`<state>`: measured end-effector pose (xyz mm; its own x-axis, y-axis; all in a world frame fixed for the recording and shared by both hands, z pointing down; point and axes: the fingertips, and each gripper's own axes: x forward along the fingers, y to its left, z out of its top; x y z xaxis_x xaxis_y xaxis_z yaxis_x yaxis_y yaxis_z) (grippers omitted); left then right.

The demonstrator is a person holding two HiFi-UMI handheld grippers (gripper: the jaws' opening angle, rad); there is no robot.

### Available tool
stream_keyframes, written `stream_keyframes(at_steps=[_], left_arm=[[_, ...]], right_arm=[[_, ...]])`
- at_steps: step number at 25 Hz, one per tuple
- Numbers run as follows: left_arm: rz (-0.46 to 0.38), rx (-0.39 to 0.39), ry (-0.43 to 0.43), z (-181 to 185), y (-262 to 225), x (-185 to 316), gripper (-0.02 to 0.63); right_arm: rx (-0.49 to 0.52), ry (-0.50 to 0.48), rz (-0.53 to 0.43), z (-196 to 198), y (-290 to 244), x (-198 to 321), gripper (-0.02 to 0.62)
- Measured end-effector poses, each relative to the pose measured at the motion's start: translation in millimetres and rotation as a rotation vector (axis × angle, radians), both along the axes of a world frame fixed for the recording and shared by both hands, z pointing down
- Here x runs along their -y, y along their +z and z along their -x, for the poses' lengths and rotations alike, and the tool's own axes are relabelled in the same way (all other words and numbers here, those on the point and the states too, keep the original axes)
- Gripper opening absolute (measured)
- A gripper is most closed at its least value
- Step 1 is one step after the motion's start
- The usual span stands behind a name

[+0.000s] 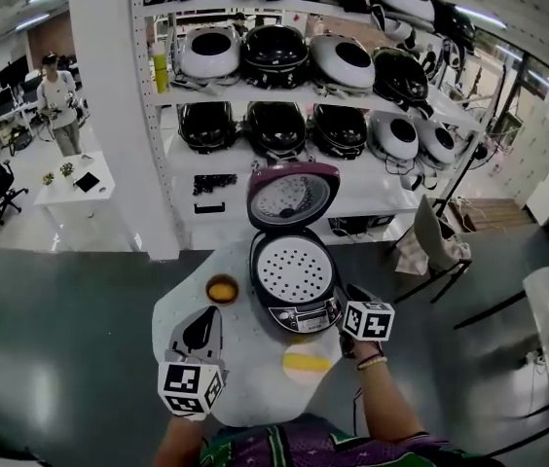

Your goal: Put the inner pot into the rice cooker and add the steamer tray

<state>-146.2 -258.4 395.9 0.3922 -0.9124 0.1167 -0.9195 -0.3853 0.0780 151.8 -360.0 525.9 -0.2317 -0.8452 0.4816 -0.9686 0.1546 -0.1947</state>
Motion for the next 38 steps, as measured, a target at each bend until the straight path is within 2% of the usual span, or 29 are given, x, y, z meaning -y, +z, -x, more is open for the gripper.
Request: stream_keyframes(at_steps=[9,13,18,22,25,33,38], left_arm=[[-0.024,-0.014,0.088,12,-23,-28,0.021],[-0.074,-0.022,0.063,24,-42,-45,0.021],[-0.107,-0.019,0.008,19,-67,-70,0.021],[-0.106,-0.034,-0.022,1,-77,-93,0.021],[-0.112,-0.039,-0.042,-18,-79,-109,0.021],[-0.171,-0.015,-0.079,-63,-88,-154,0.021],[-0.183,-0.042,-0.078,-83,-87,-165,0.022]], right_arm=[[-0.017,-0.008,-0.152,24,-62,-91,0.137],[-0.001,-0.035,-0.225,27,-90,-120,0.133],[-0.003,-0.096,-0.315,18,-136,-138,0.133],[-0.03,-0.155,-0.368,4,-168,-157,0.133],[-0.015,-0.189,-0.403,-11,-183,-177,0.133],[0.003,-0.249,-0.465,-43,-193,-224,0.133],[0.014,-0.263,-0.503,-57,-196,-241,0.133]])
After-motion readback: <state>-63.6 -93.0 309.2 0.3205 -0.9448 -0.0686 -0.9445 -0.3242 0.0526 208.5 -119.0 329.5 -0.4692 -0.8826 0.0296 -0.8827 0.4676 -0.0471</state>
